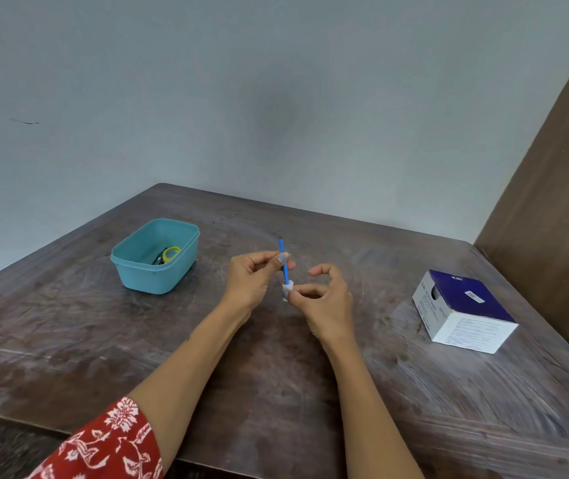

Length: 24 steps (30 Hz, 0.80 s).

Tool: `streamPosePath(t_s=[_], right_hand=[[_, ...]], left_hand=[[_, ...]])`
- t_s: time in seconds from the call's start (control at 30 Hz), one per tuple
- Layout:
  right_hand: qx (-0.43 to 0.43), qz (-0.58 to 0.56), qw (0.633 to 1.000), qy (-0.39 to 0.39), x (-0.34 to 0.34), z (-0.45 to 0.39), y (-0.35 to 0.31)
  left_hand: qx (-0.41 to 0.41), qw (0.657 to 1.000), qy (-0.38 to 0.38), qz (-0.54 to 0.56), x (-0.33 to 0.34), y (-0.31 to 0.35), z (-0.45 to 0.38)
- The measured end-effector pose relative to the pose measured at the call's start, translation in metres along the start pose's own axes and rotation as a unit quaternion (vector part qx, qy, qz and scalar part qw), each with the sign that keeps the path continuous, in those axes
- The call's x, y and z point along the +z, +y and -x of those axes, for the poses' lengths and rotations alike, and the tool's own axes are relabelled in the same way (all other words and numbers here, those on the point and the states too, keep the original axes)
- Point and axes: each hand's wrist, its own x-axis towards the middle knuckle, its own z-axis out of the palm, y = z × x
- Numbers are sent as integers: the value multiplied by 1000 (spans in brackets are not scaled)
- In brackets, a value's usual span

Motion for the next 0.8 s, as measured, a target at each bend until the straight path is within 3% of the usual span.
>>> streamPosePath(t_s=[0.13,0.3,0.47,0.67,0.8], right_hand=[[0,-10,1000,7,-1,0,1],[10,54,998,-38,0,2,3],[-8,-9,1000,10,0,0,-2],[15,46,998,-30,-1,2,2],[-13,23,1000,9,0,1,0]], left_hand=[[4,1000,-22,-9,4,-1,3],[8,1000,18,-10,-2,3,-1],[0,1000,-1,-13,3,1,3],[1,1000,3,-14,1,3,2],[-10,1000,-3,-8,3,2,3]])
